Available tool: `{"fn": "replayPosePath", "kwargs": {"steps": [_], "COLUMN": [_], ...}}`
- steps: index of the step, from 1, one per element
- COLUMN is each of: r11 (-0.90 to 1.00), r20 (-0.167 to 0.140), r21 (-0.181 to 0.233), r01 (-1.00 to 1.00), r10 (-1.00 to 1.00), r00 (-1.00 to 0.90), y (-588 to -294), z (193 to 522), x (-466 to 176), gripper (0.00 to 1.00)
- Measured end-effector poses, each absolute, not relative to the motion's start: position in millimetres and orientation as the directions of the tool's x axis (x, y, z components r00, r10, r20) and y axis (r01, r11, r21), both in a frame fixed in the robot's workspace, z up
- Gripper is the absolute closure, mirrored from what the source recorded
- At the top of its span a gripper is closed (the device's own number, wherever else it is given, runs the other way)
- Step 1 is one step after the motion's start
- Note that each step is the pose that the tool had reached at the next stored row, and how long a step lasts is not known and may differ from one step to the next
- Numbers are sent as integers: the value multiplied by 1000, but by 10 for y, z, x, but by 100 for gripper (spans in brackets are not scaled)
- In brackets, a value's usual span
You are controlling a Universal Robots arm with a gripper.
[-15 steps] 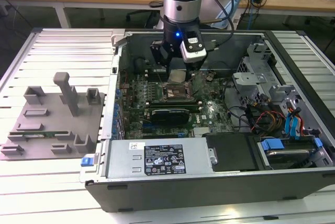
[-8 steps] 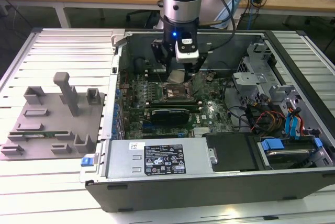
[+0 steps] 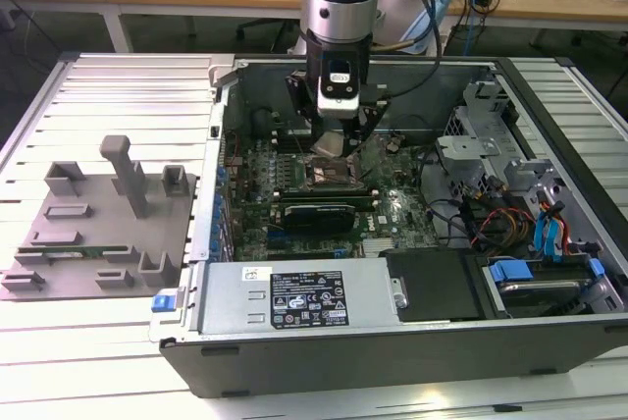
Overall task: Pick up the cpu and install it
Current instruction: 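Place the cpu into insertion slot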
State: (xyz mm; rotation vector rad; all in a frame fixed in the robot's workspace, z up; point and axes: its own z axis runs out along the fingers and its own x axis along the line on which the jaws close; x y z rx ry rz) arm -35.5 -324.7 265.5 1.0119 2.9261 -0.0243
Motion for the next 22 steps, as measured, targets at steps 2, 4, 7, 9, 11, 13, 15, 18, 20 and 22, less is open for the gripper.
{"fn": "replayPosePath", "kwargs": {"steps": [2, 4, 7, 9, 11, 13, 15, 18, 20, 22], "r11": [757, 718, 675, 649, 617, 574, 537, 493, 466, 410], "r20": [-48, -48, -48, -48, -48, -48, -48, -48, -48, -48], "r21": [0, 0, 0, 0, 0, 0, 0, 0, 0, 0], "r01": [653, 696, 738, 761, 787, 819, 844, 870, 885, 912], "r10": [653, 695, 737, 760, 786, 818, 843, 869, 884, 911], "r00": [-756, -717, -675, -648, -616, -573, -536, -492, -465, -409], "y": [-3247, -3247, -3247, -3247, -3248, -3247, -3247, -3247, -3247, -3247], "z": [2653, 2651, 2648, 2646, 2645, 2642, 2640, 2638, 2636, 2633], "x": [-355, -355, -355, -355, -355, -355, -355, -355, -355, -355], "gripper": [45, 45, 45, 45, 45, 45, 45, 45, 45, 45]}}
